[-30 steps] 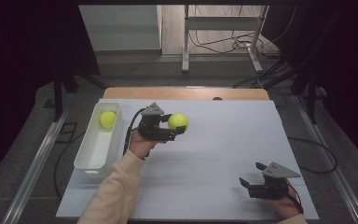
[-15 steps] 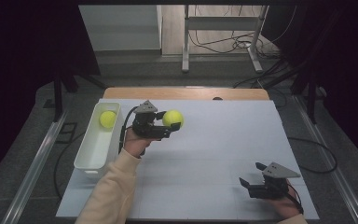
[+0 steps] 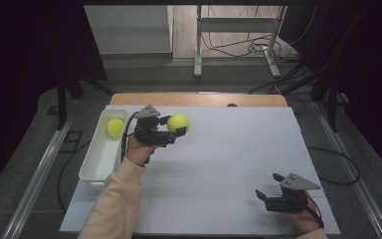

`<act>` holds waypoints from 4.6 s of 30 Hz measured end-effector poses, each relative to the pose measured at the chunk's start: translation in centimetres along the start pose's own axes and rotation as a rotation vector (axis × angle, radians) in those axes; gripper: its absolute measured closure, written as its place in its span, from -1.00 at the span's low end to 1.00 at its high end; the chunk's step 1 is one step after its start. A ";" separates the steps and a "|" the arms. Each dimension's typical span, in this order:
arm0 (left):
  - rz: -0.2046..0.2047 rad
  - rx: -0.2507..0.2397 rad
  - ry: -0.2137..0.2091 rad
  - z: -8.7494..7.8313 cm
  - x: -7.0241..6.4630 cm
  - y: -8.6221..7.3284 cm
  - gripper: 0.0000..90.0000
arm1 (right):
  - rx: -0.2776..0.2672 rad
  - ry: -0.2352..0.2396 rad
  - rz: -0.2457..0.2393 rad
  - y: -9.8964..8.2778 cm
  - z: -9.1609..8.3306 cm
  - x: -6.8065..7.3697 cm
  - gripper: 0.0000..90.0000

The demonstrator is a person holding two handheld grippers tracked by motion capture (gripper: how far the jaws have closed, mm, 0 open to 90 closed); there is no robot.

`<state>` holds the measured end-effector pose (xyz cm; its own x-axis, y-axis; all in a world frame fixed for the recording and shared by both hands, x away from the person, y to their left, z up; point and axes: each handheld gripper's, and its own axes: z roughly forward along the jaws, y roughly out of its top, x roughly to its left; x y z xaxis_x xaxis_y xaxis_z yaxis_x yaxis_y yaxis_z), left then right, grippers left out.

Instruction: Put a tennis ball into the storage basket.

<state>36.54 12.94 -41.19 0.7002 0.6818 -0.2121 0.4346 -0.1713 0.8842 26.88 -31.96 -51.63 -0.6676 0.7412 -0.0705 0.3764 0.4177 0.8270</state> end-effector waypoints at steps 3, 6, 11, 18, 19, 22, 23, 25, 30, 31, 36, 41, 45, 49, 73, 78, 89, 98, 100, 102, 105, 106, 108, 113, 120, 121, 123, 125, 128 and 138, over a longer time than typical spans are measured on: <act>-0.005 -0.007 0.005 -0.3 0.2 0.0 -0.42 | 0.001 0.000 -0.001 0.0 0.0 0.0 -0.72; -0.009 -0.012 0.009 -0.5 0.3 0.1 -0.42 | 0.001 0.000 -0.001 0.0 0.0 0.0 -0.72; -0.016 -0.021 0.019 -0.9 0.7 0.1 -0.42 | 0.002 -0.001 -0.002 0.0 0.0 0.0 -0.72; -0.028 -0.034 0.031 -1.5 1.1 0.1 -0.42 | 0.001 0.000 -0.002 0.0 0.0 0.0 -0.72; -0.033 -0.038 0.033 -1.6 1.2 0.1 -0.42 | 0.001 0.000 -0.002 0.0 0.0 0.0 -0.72; -0.037 -0.043 0.038 -1.9 1.4 0.1 -0.42 | 0.007 -0.007 -0.010 0.0 0.0 0.1 -0.73; -0.039 -0.045 0.039 -1.9 1.5 0.1 -0.42 | 0.007 -0.007 -0.011 0.0 0.0 0.1 -0.73; -0.041 -0.050 0.043 -2.1 1.6 0.1 -0.42 | 0.006 -0.007 -0.011 0.0 0.0 0.1 -0.73; -0.044 -0.061 0.059 -2.6 1.8 0.2 -0.42 | 0.001 -0.004 -0.005 0.0 0.0 0.0 -0.73; -0.044 -0.061 0.063 -2.7 1.9 0.2 -0.42 | 0.002 -0.004 -0.005 0.0 0.0 0.1 -0.72; -0.049 -0.063 0.072 -2.9 2.1 0.1 -0.42 | 0.002 -0.004 -0.006 0.0 0.0 0.0 -0.72; -0.040 -0.059 0.089 -3.1 2.1 0.1 -0.42 | 0.001 -0.005 -0.007 0.0 0.0 0.0 -0.72; -0.045 -0.069 0.101 -3.5 2.4 0.2 -0.42 | 0.001 -0.005 -0.006 0.0 0.0 0.0 -0.72; -0.056 -0.078 0.115 -4.1 2.9 0.1 -0.42 | 0.000 -0.006 -0.007 0.0 0.0 0.0 -0.72; -0.086 -0.092 0.175 -5.6 4.3 -0.2 -0.42 | 0.007 -0.009 -0.009 0.0 0.0 0.0 -0.72; -0.095 -0.094 0.186 -5.8 4.6 -0.3 -0.42 | 0.008 -0.010 -0.009 0.0 0.0 0.1 -0.72; -0.120 -0.107 0.221 -6.8 5.7 -0.6 -0.42 | 0.008 -0.011 -0.009 0.0 0.0 0.1 -0.72; -0.135 -0.113 0.239 -7.2 6.2 -0.8 -0.42 | 0.009 -0.012 -0.010 0.0 0.1 0.1 -0.72; -0.138 -0.114 0.244 -7.3 6.3 -0.9 -0.42 | 0.011 -0.014 -0.011 0.0 0.0 0.1 -0.72; -0.142 -0.115 0.249 -7.5 6.4 -0.9 -0.42 | 0.012 -0.015 -0.011 0.0 0.0 0.1 -0.72; -0.146 -0.117 0.259 -7.7 6.7 -1.0 -0.42 | 0.012 -0.015 -0.011 0.0 0.0 0.1 -0.72; -0.149 -0.119 0.262 -7.8 6.7 -1.0 -0.42 | 0.012 -0.015 -0.011 0.0 0.0 0.1 -0.72; -0.151 -0.120 0.271 -8.0 6.9 -1.1 -0.42 | 0.012 -0.015 -0.011 0.0 0.0 0.1 -0.72; -0.160 -0.121 0.292 -8.3 7.3 -1.3 -0.42 | 0.013 -0.016 -0.011 0.0 0.0 0.1 -0.72; -0.179 -0.125 0.323 -9.0 8.1 -1.6 -0.42 | 0.014 -0.016 -0.011 0.0 0.1 0.1 -0.72; -0.182 -0.124 0.329 -9.0 8.2 -1.7 -0.42 | 0.014 -0.016 -0.011 0.0 0.1 0.1 -0.72; -0.190 -0.121 0.336 -9.2 8.5 -1.9 -0.42 | 0.014 -0.016 -0.011 0.0 0.1 0.1 -0.72; -0.195 -0.122 0.343 -9.3 8.6 -2.0 -0.42 | 0.014 -0.016 -0.011 0.0 0.1 0.1 -0.72; -0.199 -0.121 0.347 -9.4 8.8 -2.1 -0.42 | 0.015 -0.015 -0.011 0.0 0.1 0.1 -0.72; -0.199 -0.106 0.375 -9.8 9.0 -2.4 -0.42 | 0.016 -0.015 -0.011 0.0 0.1 0.1 -0.72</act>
<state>36.25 26.41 -41.13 0.3458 0.9087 -0.2338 0.4655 0.0501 0.8836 26.88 -31.88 -51.70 -0.6620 0.7442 -0.0885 0.3788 0.4342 0.8173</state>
